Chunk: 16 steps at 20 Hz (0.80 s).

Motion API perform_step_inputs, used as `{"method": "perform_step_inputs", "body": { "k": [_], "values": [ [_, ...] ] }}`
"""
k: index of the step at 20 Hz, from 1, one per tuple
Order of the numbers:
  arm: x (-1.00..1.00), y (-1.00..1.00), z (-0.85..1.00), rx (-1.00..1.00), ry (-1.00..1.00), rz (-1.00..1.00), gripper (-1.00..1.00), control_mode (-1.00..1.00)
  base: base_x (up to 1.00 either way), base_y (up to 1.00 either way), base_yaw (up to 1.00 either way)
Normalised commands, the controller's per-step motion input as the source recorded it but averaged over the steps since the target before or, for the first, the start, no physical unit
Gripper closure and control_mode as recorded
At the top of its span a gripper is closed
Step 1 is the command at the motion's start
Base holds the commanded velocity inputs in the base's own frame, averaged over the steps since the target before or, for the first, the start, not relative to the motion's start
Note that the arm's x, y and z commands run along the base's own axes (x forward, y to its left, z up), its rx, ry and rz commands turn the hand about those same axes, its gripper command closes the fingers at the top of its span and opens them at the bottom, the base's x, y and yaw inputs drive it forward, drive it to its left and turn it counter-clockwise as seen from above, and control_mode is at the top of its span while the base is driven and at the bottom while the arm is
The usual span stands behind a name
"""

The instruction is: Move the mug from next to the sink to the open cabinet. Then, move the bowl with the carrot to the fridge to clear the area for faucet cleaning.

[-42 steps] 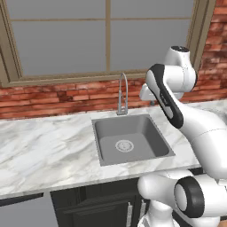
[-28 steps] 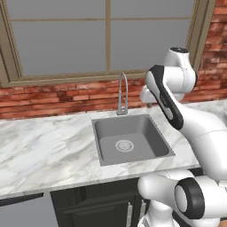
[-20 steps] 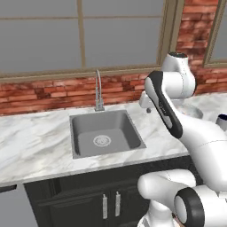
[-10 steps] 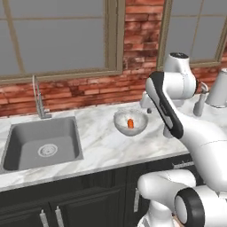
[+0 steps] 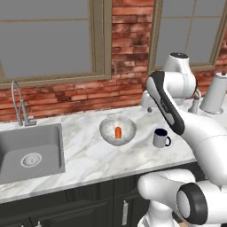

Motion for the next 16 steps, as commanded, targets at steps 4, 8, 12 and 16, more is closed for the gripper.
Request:
{"method": "perform_step_inputs", "body": {
  "k": [4, 8, 12, 16],
  "values": [
    [0.86, 0.01, -0.27, 0.0, 0.03, 0.0, -1.0, -1.0, 0.0, 0.0, 0.0],
    [0.76, 0.0, -0.4, 0.13, 0.18, 0.0, -1.0, -1.0, 0.0, 0.0, 0.0],
    [0.81, 0.05, -0.5, 0.05, 0.21, 0.0, -1.0, -1.0, 0.0, 0.0, 0.0],
    [0.76, 0.16, -0.45, 0.0, 0.18, 0.01, -1.0, -1.0, 0.0, 0.0, 0.0]
  ]
}}
